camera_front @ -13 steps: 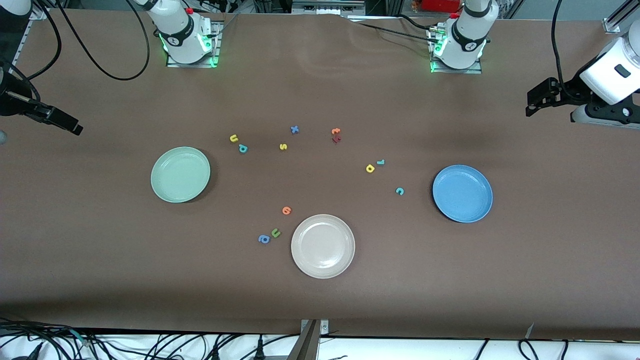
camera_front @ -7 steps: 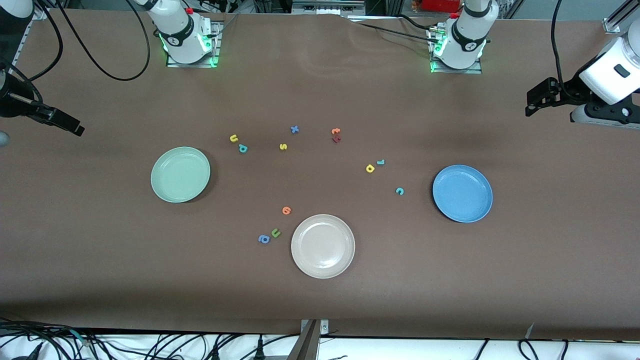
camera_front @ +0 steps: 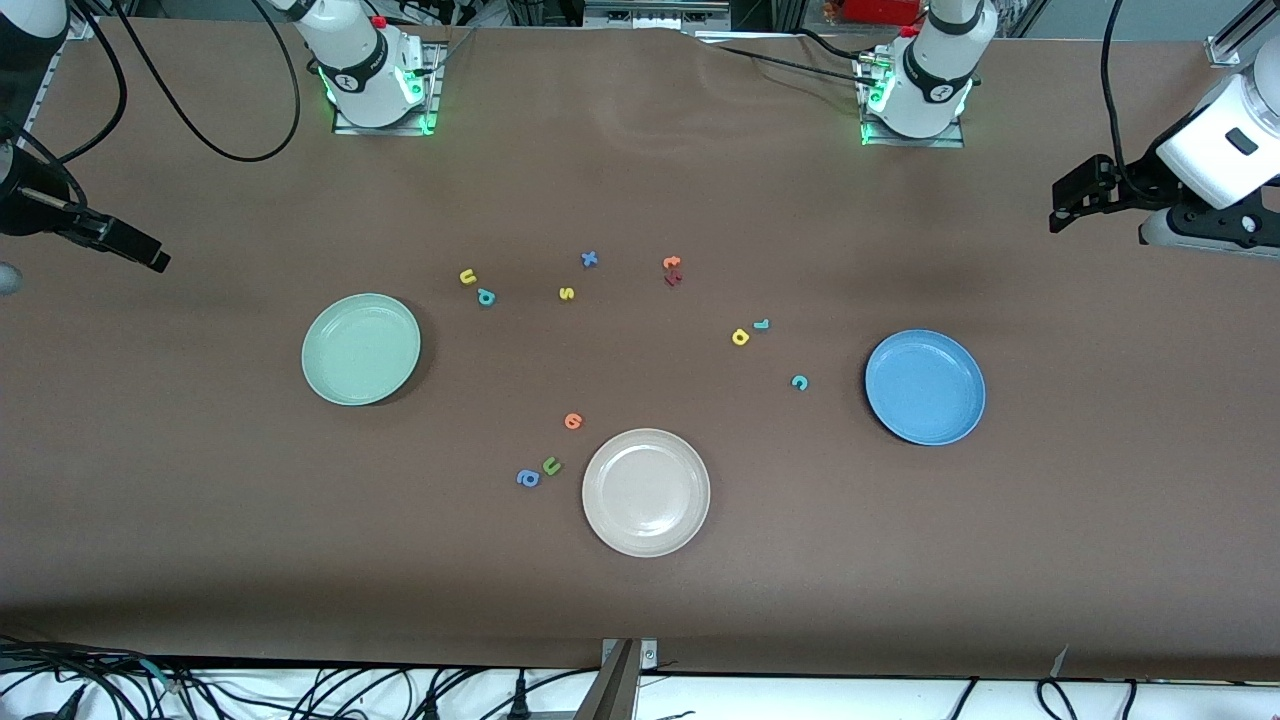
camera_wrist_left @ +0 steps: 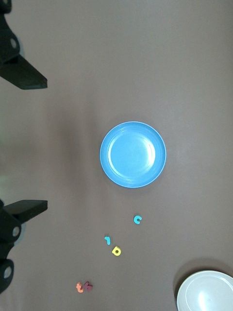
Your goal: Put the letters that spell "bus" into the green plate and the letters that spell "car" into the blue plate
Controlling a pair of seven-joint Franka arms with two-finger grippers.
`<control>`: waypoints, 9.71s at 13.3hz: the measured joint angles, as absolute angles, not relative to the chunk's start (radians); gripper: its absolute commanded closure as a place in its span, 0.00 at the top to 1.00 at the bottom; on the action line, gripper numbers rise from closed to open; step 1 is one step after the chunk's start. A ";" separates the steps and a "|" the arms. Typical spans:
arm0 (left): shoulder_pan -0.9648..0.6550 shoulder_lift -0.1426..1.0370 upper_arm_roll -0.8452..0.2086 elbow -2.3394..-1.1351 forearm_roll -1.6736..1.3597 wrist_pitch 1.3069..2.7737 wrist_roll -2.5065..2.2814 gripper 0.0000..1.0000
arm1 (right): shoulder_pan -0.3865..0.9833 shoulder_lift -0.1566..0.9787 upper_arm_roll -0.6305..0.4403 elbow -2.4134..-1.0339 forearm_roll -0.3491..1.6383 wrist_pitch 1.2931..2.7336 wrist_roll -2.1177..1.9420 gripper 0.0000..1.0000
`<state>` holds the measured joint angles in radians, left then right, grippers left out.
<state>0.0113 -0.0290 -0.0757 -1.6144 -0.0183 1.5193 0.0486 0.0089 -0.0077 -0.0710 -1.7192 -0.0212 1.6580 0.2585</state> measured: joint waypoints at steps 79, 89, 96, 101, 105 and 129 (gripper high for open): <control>-0.305 0.269 -0.225 -2.087 -0.071 2.223 0.090 0.99 | 0.094 0.086 0.325 -2.350 -0.009 2.376 1.114 0.98; -0.336 0.481 -0.232 -2.098 0.025 2.483 0.226 0.96 | 0.095 0.214 0.369 -2.536 -0.010 2.678 1.202 0.63; -0.334 0.486 -0.231 -2.096 0.087 2.488 0.243 0.92 | 0.095 0.213 0.369 -2.551 -0.011 2.716 1.201 0.60; -0.334 0.508 -0.231 -2.096 0.100 2.526 0.248 0.70 | 0.095 0.213 0.369 -2.552 -0.012 2.722 1.194 0.49; -0.333 0.514 -0.231 -2.096 0.119 2.531 0.250 0.57 | 0.095 0.214 0.367 -2.553 -0.015 2.734 1.193 0.52; 0.031 0.432 -0.206 -1.876 0.121 2.130 0.883 0.45 | 0.094 0.270 0.349 -2.565 -0.019 2.800 1.186 0.01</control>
